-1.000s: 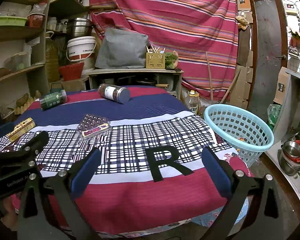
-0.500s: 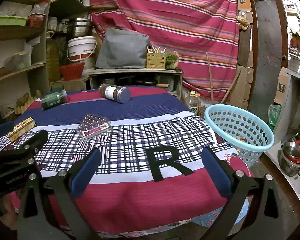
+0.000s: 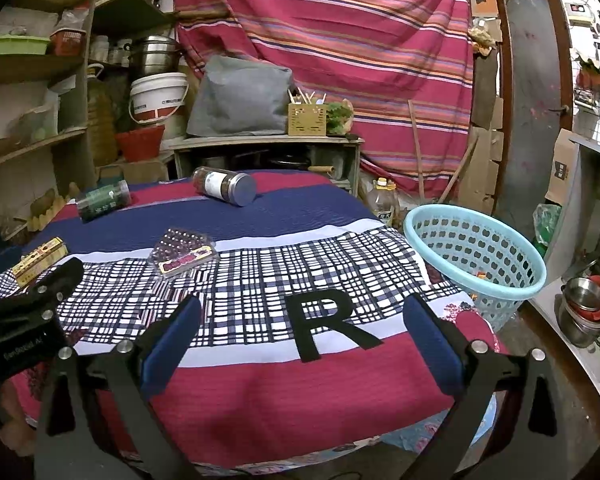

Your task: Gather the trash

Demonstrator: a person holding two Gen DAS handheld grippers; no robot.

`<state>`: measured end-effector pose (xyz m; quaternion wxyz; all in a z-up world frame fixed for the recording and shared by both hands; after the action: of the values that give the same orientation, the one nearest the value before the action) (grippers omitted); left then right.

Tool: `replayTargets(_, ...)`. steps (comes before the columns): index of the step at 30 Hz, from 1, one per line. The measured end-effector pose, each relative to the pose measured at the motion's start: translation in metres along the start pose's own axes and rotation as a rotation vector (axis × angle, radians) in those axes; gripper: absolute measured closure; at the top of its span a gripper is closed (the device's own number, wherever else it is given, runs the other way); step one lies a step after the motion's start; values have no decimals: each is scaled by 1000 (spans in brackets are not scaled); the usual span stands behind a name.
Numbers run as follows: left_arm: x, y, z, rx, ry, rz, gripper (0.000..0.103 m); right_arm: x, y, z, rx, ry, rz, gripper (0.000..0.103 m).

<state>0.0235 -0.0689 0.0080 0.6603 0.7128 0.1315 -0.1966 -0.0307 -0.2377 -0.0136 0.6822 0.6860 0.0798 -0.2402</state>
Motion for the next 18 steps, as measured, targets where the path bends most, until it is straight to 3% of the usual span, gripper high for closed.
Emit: replayTargets(18, 1, 0, -4, -15, 7, -4, 5, 0, 2, 5, 1, -1, -6, 5)
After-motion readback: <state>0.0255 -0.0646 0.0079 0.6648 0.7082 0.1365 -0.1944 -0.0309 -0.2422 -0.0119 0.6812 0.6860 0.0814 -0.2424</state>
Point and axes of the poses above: each gripper's, at about its wrist camera, not at the fingertips, and x roughly the way its jaws point, z to its right, y to its top, the point moved 1 cm from there along x, roughly the way its jaws point, and after that the axes turned 3 degrees about -x, right-handed, at the moved point
